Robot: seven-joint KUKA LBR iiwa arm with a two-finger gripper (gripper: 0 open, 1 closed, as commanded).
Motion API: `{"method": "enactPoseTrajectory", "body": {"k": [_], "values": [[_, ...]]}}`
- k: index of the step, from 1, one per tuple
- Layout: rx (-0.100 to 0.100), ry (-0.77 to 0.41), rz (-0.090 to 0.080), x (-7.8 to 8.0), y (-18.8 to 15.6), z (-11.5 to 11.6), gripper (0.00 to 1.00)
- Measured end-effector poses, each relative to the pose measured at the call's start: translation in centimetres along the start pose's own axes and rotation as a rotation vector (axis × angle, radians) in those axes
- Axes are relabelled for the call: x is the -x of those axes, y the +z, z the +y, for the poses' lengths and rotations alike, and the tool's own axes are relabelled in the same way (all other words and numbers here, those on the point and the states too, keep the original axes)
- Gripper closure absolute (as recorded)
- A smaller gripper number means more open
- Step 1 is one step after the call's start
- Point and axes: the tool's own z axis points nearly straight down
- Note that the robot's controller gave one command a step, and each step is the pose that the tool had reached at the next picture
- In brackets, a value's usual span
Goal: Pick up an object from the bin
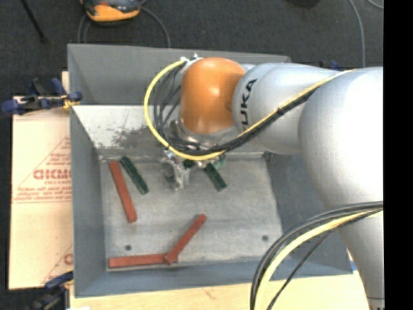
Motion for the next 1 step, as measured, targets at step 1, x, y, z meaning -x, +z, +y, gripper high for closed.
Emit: {"method": "enactPoseTrajectory", "body": {"k": [1], "values": [[0.000, 0.001, 0.000, 0.00, 0.00, 0.00, 1.00]]}}
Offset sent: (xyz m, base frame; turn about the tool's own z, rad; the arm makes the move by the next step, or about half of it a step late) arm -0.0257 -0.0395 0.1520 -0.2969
